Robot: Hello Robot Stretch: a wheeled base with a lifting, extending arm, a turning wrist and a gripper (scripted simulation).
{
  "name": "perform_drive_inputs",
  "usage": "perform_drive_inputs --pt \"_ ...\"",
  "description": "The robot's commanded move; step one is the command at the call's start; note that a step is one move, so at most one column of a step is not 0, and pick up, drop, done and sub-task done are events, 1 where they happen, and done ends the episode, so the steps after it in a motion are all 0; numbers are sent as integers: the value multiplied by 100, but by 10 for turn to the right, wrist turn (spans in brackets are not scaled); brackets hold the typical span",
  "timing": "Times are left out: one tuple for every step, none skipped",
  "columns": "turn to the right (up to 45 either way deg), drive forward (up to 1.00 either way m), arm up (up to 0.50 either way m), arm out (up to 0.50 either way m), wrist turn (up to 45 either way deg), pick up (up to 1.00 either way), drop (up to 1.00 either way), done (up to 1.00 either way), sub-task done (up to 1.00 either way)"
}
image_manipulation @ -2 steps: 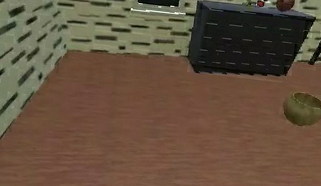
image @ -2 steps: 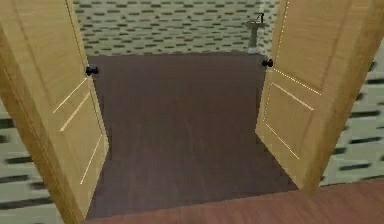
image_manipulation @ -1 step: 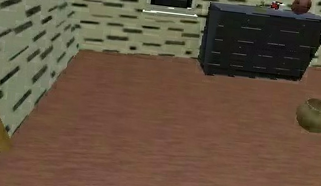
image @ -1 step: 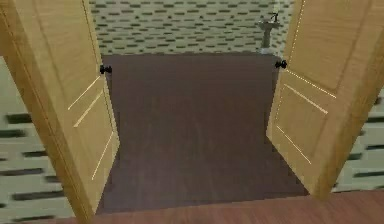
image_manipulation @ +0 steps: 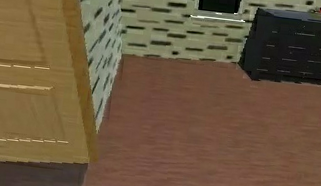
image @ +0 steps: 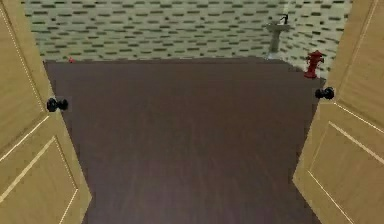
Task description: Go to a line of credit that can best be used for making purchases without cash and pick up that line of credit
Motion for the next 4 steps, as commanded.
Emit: perform_drive_inputs --pt "-60 0 0 0 0 0 0 0 0" --pt "0 100 0 0 0 0 0 0 0" --pt "0 50 0 0 0 0 0 0 0" --pt "-450 0 0 0 0 0 0 0 0"
